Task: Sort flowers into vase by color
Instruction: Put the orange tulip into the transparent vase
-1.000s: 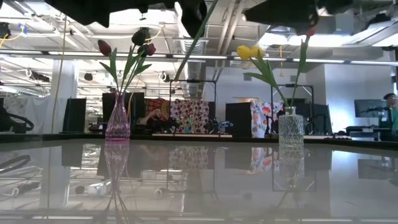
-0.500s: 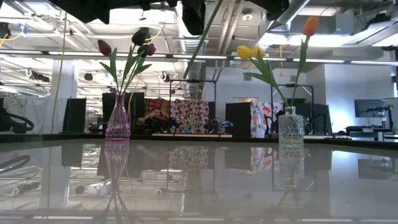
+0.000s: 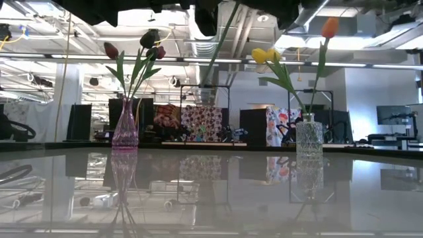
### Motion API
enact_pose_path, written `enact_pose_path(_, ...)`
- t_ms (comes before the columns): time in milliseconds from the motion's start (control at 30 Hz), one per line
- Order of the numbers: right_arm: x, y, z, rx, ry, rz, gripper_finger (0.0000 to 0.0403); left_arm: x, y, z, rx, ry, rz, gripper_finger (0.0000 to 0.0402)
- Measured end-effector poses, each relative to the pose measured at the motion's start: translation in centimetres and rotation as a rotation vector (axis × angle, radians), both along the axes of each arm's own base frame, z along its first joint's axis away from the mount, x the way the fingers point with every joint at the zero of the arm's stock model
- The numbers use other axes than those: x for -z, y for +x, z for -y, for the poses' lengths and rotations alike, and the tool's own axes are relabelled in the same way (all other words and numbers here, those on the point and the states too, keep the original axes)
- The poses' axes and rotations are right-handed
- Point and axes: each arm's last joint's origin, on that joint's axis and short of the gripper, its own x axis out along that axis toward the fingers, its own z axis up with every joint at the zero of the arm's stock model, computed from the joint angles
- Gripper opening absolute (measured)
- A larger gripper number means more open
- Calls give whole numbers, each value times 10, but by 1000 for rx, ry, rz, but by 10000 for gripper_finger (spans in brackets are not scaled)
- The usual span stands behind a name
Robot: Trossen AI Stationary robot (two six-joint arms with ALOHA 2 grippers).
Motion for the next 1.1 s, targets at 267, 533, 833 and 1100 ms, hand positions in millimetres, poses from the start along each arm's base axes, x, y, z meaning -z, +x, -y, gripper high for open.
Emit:
enact_pose_path(267,6,2,11,111,-45,-63,24,4,-1,-5,-228,13,-70,14)
enact_pose_path(533,-1,-22,19,193,-1,-230,23,-6,-21,-8,-289,123,-263,75)
enact_pose_path(833,-46,-89,46,370,1,-292,23,2,-41,-3,-237,169,-494,109)
enact_pose_path(1100,-77,-149,99,486,214,-277,23,11,-46,4,-207,173,-490,110)
